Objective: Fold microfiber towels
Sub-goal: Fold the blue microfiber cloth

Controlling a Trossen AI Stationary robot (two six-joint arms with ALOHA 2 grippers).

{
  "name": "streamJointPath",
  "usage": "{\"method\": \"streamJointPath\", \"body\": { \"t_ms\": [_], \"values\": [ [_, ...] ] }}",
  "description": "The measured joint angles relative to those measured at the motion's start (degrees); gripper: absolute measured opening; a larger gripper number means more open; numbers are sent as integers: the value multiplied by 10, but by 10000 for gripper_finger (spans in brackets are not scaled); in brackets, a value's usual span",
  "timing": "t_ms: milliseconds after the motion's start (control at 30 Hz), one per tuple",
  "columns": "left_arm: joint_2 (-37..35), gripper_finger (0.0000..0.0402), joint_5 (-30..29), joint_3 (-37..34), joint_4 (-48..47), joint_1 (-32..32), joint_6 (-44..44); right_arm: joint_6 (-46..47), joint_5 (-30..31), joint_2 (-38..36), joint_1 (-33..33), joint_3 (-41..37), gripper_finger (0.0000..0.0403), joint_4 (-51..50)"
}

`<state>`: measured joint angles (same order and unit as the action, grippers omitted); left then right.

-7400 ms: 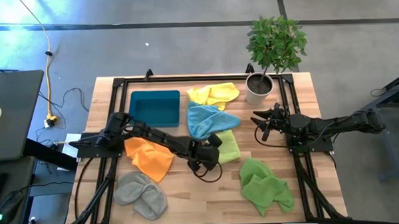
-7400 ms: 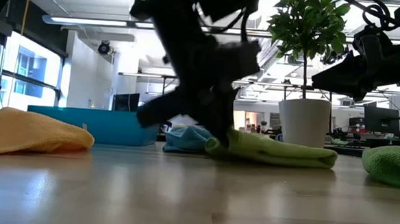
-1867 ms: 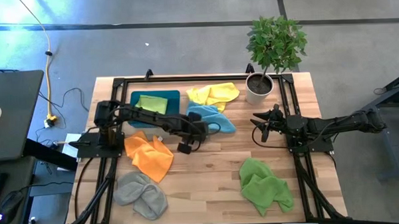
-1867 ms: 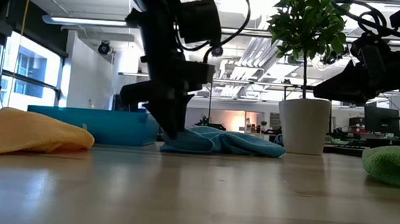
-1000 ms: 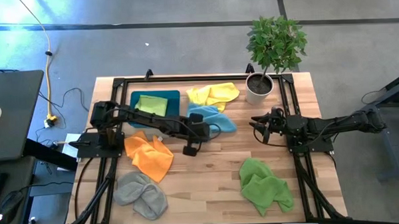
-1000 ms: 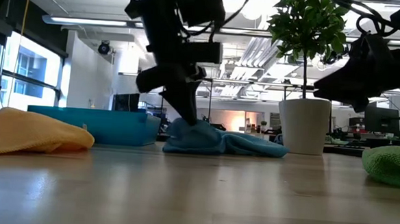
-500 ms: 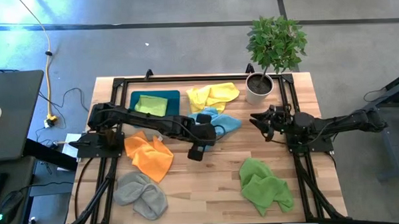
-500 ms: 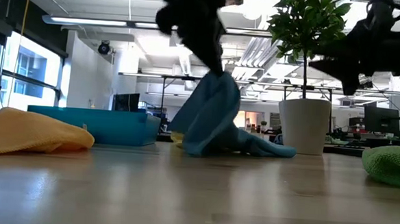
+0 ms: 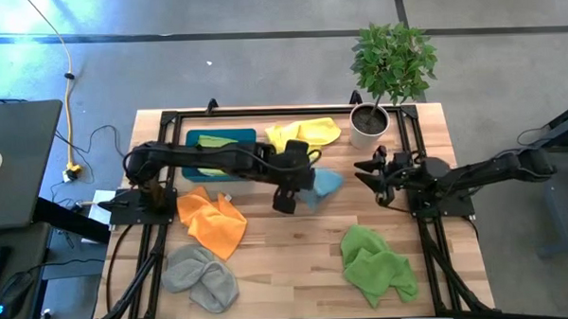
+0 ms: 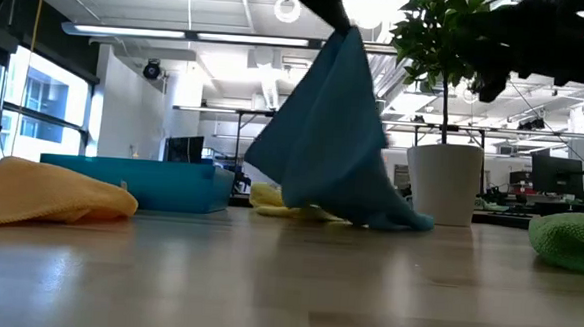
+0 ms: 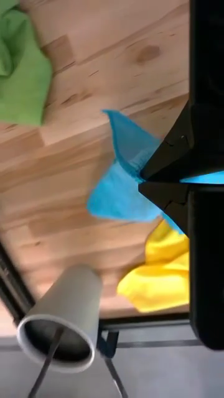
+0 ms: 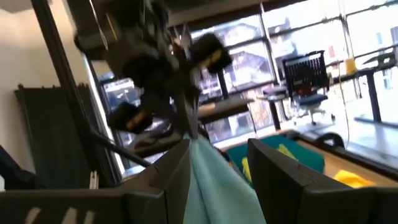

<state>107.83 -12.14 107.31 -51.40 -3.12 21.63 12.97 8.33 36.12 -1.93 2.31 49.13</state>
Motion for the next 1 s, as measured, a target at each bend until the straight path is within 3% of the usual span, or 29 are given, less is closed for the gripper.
{"method": "streamJointPath", "body": {
  "t_ms": [400,667,1000],
  "values": [
    [0,0,0,90,-102,-14,-2,3,3,151,0,117,149,-7],
    [0,0,1,122,-131,-14,-4,-31,-56,233,-1,186,149,-103],
    [0,0,37,128,-174,-13,-4,-202,-54,280,0,242,149,-116]
  ]
}}
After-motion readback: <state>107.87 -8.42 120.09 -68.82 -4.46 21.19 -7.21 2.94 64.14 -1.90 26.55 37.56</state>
